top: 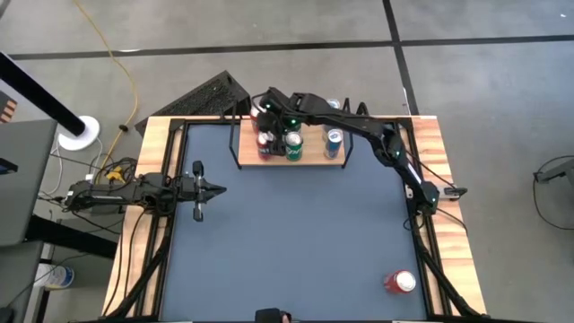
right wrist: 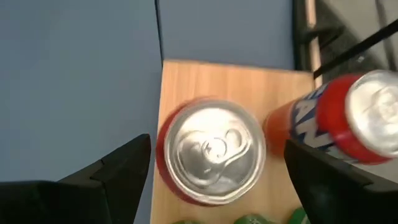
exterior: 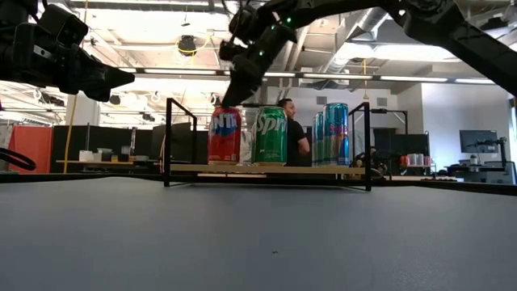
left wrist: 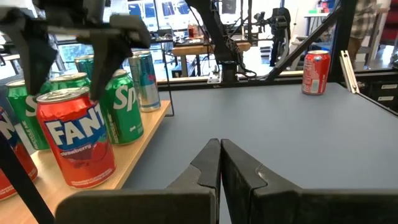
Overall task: Place canned beverage on shelf
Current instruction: Put the top red soda can on the shelf aligned with the other red soda can
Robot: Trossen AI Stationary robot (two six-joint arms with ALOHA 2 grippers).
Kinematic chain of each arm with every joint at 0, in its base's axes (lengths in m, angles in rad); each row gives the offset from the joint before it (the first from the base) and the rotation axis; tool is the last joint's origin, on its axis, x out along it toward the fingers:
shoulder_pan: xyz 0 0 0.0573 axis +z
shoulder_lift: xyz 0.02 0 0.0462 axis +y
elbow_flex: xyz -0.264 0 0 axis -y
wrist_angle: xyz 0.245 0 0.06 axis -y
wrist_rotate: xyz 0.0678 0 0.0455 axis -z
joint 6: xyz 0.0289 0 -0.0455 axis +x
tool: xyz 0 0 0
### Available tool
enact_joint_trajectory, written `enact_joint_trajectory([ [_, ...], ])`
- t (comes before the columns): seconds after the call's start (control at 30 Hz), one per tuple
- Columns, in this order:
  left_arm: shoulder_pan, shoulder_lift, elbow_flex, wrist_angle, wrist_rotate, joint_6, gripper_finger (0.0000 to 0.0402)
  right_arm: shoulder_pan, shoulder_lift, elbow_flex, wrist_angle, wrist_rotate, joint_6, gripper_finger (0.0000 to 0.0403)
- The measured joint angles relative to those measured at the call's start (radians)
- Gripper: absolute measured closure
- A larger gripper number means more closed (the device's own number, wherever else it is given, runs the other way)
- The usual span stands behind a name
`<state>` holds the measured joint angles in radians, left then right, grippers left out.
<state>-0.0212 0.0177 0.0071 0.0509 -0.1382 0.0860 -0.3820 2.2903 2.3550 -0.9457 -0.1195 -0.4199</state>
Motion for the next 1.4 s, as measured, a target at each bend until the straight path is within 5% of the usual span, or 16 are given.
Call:
enact_joint_trajectory([
  [0.2, 0.000, 0.000, 0.000, 0.000, 0.001, 0.000, 0.0401, -0.006, -0.058, -0.005, -0.018, -0.012, 0.039, 0.0051],
  [0.43, 0.000, 0.002, 0.000, 0.000, 0.000, 0.000, 0.0401, 0.032, -0.182, -0.003, -0.066, -0.196, 0.134, 0.0054],
  [0.73, 0.000, 0.002, 0.000, 0.000, 0.000, 0.000, 0.0401, 0.225, -0.288, -0.003, -0.315, -0.273, 0.280, 0.0054],
  [1.0, 0.000, 0.002, 0.000, 0.000, 0.000, 0.000, 0.0401, 0.525, -0.296, -0.004, -0.622, -0.003, 0.582, 0.0054],
  [1.3, 0.000, 0.002, 0.000, 0.000, -0.001, -0.005, 0.0401, 0.848, -0.369, -0.181, -0.625, 0.208, 1.094, 0.0068],
  [1.4, 0.000, 0.002, 0.000, 0.000, 0.018, -0.125, 0.0401, 0.946, -0.414, -0.302, -0.623, 0.273, 1.303, 0.0074],
])
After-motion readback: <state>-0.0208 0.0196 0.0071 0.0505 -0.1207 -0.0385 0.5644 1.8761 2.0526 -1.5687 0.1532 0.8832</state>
